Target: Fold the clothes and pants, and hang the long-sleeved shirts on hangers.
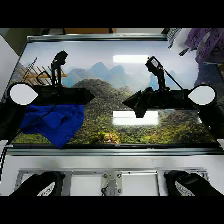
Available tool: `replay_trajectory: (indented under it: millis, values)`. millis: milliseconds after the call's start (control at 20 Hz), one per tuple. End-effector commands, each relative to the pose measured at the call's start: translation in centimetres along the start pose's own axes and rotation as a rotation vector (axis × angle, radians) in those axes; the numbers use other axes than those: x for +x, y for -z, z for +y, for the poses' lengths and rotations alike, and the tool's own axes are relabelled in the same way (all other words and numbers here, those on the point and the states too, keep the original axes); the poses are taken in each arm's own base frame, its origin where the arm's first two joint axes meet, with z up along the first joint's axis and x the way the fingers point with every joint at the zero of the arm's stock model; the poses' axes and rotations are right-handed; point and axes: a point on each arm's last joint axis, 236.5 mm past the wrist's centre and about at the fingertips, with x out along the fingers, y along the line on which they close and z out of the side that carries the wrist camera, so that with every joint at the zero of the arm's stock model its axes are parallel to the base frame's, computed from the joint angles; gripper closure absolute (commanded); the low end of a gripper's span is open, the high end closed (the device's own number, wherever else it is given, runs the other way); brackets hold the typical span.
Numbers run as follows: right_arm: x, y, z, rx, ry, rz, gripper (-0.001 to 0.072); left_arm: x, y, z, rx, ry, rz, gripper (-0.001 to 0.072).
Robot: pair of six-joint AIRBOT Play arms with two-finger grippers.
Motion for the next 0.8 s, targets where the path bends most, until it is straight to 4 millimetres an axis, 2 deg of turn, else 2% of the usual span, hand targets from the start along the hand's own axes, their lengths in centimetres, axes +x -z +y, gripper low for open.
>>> replay_trajectory:
  millis: [0,400,550,600,650,700,750]
  values:
    - [0.0,0.0,0.0,0.000,-0.001,0.001,0.0694,0.0,0.0,0.0,0.001,0.000,0.000,0.0696]
    - [0.0,0.0,0.0,0.000,-0.001,0.001,0.0694,0.0,0.0,0.0,0.001,0.000,0.000,0.0696]
    - [0.0,0.0,0.0,0.000,-0.001,0.001,0.0694,0.0,-0.6,-0.2,-0.003,0.006,-0.027,0.0696]
    - [0.0,0.0,0.0,0.001,-0.001,0.001,0.0694,-0.1,-1.0,0.2,0.003,-0.008,-0.044,0.0674]
    - [0.0,0.0,0.0,0.000,-0.001,0.001,0.0694,-0.2,-1.3,1.2,0.022,-0.042,-0.050,0.0302]
    - [0.0,0.0,0.0,0.000,-0.001,0.001,0.0694,-0.5,-1.3,3.2,0.051,-0.114,-0.048,-0.0007]
    - [0.0,0.0,0.0,0.000,-0.001,0.001,0.0693,-0.9,-1.0,5.9,0.087,-0.217,-0.023,-0.0006]
